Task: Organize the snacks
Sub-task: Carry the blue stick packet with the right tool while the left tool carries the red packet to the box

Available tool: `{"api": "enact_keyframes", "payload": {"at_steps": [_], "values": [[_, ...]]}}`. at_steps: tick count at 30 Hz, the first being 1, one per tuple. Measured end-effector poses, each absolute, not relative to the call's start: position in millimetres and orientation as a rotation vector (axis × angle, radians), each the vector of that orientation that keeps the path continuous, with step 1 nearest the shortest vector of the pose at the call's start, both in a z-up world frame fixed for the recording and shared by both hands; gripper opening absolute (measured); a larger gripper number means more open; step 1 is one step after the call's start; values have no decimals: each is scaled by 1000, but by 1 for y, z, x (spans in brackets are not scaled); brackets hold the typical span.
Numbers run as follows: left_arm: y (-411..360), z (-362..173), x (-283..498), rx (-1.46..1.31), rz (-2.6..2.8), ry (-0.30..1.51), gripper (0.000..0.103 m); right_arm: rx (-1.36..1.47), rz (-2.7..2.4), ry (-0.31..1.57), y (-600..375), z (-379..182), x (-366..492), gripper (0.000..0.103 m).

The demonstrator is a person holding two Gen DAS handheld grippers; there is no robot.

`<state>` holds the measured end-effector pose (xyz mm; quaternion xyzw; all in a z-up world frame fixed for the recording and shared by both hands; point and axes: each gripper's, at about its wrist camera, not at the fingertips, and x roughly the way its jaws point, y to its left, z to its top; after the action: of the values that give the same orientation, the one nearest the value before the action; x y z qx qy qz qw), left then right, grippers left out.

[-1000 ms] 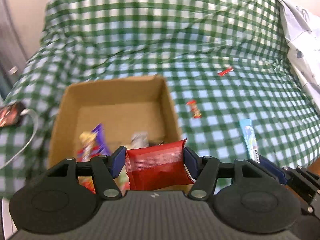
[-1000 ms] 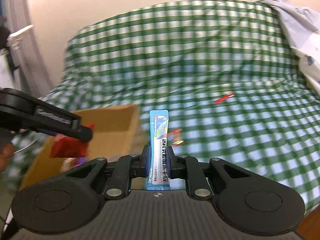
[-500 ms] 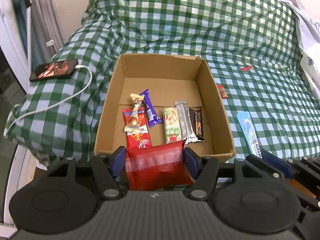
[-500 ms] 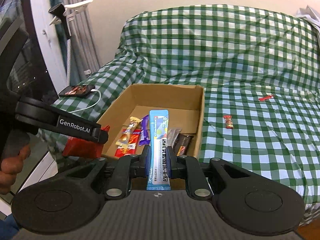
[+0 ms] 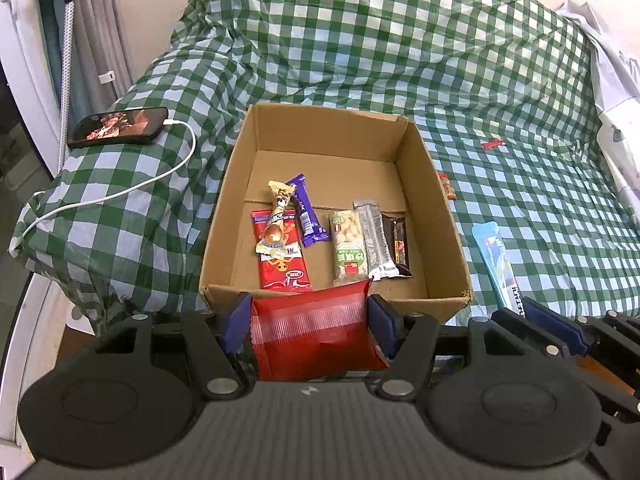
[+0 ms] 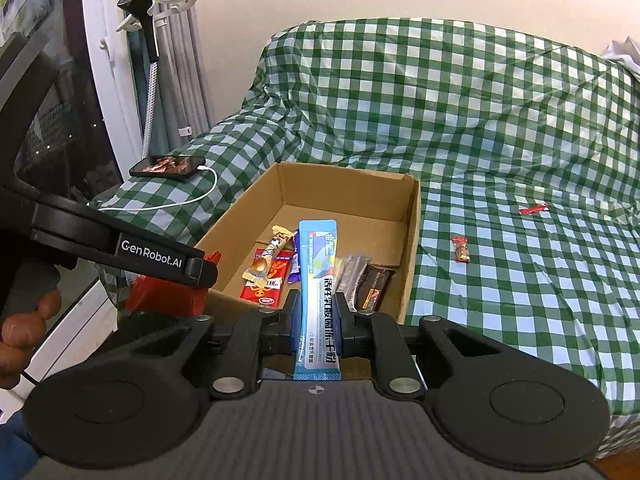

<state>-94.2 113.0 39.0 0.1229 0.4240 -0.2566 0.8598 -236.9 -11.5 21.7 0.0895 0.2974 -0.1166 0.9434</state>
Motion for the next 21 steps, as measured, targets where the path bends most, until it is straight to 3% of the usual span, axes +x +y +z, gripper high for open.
{"api": "enact_keyframes", "payload": {"at_steps": [21], "values": [[109, 33, -87, 262, -535, 910, 68, 192, -239, 633, -15, 13, -232, 17]]}}
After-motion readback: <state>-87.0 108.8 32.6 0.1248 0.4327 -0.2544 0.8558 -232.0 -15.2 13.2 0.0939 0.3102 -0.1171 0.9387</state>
